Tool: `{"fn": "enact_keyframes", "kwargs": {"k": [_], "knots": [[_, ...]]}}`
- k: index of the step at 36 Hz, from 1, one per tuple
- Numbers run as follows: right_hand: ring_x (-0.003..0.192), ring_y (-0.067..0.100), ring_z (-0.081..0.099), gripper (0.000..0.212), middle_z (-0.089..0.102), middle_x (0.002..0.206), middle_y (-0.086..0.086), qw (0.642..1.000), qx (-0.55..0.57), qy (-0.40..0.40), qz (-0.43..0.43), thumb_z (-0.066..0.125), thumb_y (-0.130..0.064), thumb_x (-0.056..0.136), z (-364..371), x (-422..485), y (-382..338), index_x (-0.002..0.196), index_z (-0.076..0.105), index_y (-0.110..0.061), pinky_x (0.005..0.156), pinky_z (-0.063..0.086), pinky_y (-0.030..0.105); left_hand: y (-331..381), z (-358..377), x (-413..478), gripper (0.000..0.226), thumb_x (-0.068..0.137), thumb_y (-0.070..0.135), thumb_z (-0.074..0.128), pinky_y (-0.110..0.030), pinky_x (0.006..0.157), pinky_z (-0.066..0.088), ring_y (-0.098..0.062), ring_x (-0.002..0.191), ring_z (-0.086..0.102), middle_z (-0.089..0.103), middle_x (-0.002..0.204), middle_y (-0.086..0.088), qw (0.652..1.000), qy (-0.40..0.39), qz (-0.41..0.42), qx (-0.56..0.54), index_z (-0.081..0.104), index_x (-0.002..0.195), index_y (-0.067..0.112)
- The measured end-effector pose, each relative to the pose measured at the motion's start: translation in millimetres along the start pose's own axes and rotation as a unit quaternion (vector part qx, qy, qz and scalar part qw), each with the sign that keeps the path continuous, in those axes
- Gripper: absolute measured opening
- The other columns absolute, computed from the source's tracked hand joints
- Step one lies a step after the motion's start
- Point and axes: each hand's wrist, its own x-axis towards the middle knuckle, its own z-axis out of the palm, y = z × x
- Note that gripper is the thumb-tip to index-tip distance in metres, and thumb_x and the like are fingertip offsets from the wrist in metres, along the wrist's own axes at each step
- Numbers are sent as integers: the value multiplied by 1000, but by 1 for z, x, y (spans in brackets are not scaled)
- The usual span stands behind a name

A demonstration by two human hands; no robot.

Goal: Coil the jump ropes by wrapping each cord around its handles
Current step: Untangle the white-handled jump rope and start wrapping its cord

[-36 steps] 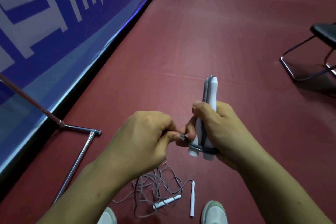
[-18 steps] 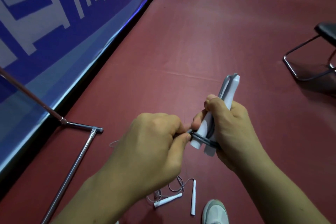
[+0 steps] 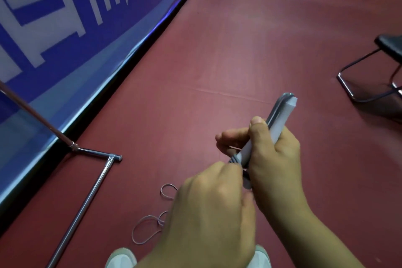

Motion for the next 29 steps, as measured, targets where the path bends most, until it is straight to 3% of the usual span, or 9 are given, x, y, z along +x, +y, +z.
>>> {"fn": "enact_keyframes", "kwargs": {"k": [4, 7, 9, 11, 13, 19, 23, 29], "knots": [[77, 35, 77, 45, 74, 72, 18, 992, 100, 26, 66, 46, -17, 105, 3, 0, -3, 69, 65, 2, 85, 59, 55, 3, 12, 0, 37, 82, 21, 53, -33, 52, 49, -27, 63, 57, 58, 79, -3, 1000, 5, 11, 15, 70, 111, 5], [62, 22, 73, 37, 64, 59, 6, 977, 180, 36, 111, 48, -16, 105, 4, 2, -7, 70, 53, -6, 89, 58, 55, 0, 18, 3, 41, 87, 19, 53, -34, 56, 50, -29, 67, 58, 60, 84, -6, 1000, 10, 16, 19, 68, 119, -2], [50, 13, 64, 33, 52, 54, 1, 963, 232, 42, 132, 49, -16, 105, 4, 3, -9, 73, 46, -11, 85, 56, 50, -1, 20, 5, 41, 89, 21, 53, -33, 58, 51, -27, 68, 58, 58, 86, -5, 1000, 15, 15, -2, 67, 120, -2], [46, 10, 57, 34, 46, 53, -2, 954, 261, 39, 145, 50, -17, 105, 4, 5, -10, 72, 41, -14, 69, 54, 39, -2, 19, 7, 40, 89, 24, 56, -30, 58, 49, -23, 66, 54, 56, 84, -2, 999, 21, 12, -30, 67, 120, 0], [45, 10, 51, 34, 43, 53, -3, 953, 267, 29, 143, 50, -17, 105, 4, 7, -10, 72, 40, -16, 57, 48, 32, -5, 19, 9, 37, 88, 27, 59, -29, 57, 46, -21, 64, 52, 54, 81, 2, 999, 33, 6, -35, 68, 116, 4], [52, 12, 45, 23, 41, 61, -4, 961, 248, -5, 123, 51, -13, 103, 7, 9, -7, 82, 42, -19, 51, 41, 29, -9, 17, 15, 17, 76, 23, 76, -27, 55, 37, -13, 60, 43, 46, 67, 10, 996, 76, -28, -35, 63, 77, 12], [59, 15, 46, 16, 42, 67, 0, 975, 196, -36, 100, 51, -19, 105, 8, 8, 0, 92, 41, -17, 51, 37, 29, -12, 17, 14, 18, 73, 16, 81, -36, 54, 42, -14, 57, 50, 50, 61, 6, 992, 97, -70, -44, 64, 71, 11], [58, 13, 48, 17, 45, 67, 1, 983, 158, -40, 85, 52, -22, 105, 11, 2, -2, 94, 43, -13, 47, 42, 27, -10, 19, 11, 19, 68, 10, 80, -31, 49, 40, -12, 51, 44, 46, 57, 5, 986, 122, -100, -52, 61, 63, 11]]}}
